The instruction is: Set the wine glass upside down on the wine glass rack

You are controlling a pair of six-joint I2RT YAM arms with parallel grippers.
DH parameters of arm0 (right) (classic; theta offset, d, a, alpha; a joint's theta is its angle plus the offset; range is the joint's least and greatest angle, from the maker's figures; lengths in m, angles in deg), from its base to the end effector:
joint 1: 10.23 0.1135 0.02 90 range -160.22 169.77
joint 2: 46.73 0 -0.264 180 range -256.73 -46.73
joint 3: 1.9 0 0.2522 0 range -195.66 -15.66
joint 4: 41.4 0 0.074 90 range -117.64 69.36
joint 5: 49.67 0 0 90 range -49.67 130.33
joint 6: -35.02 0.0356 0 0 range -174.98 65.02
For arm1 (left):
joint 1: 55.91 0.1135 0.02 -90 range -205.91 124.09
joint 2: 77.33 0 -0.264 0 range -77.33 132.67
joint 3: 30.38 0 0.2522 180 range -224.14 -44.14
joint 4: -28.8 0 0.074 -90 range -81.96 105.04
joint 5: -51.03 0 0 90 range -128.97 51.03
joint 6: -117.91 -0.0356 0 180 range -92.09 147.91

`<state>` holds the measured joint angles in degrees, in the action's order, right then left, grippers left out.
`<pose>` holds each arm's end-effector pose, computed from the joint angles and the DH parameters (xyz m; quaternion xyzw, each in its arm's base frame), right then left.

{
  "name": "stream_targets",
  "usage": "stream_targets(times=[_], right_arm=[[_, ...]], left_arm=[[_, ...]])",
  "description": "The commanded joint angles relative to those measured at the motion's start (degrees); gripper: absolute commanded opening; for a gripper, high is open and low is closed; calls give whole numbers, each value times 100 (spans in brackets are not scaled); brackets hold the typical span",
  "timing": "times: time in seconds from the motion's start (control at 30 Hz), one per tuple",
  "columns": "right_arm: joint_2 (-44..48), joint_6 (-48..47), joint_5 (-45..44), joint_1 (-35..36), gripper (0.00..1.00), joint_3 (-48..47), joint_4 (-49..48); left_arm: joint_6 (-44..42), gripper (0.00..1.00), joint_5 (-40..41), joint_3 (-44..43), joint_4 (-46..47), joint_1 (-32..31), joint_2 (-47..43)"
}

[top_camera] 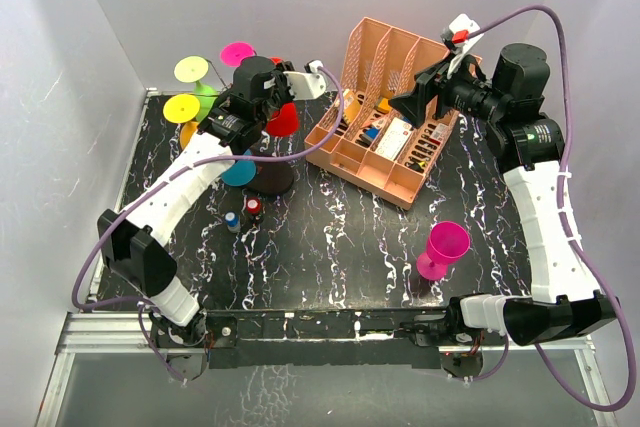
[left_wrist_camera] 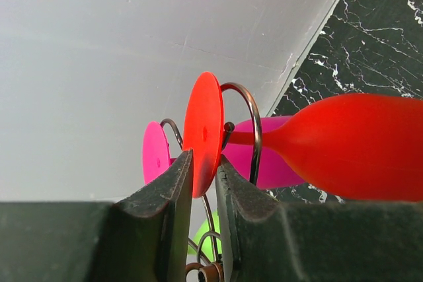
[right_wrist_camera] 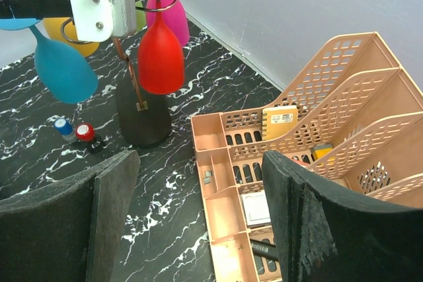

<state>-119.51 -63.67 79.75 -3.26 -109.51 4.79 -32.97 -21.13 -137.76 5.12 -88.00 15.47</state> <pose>0.2438 0.0526 0.4897 -0.3109 0.6924 0.2519 0.6004 0.3307 -0.1945 0.4236 0.4759 0.5906 0.2736 0.5915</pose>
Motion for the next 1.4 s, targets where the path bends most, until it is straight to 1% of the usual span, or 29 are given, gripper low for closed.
stream_targets(times=[0.0, 0.2, 0.4, 0.73, 0.9, 1.37], right_arm=[[147, 43, 49, -48, 82, -21, -342], [145, 47, 57, -63, 82, -20, -351], [156, 51, 49, -72, 82, -2, -360], [132, 51, 51, -78, 82, -2, -368], [114, 60, 49, -82, 82, 6, -377], [165, 69, 51, -114, 83, 85, -412]], left_arm=[[17, 20, 68, 136, -103, -20, -412], [-62, 23, 121, 201, -143, -16, -488], [-86, 24, 162, 209, -143, -23, -531], [34, 25, 178, -12, -290, -15, -594], [67, 34, 178, -33, -335, -10, -643], [279, 38, 97, -99, -420, 26, -707]])
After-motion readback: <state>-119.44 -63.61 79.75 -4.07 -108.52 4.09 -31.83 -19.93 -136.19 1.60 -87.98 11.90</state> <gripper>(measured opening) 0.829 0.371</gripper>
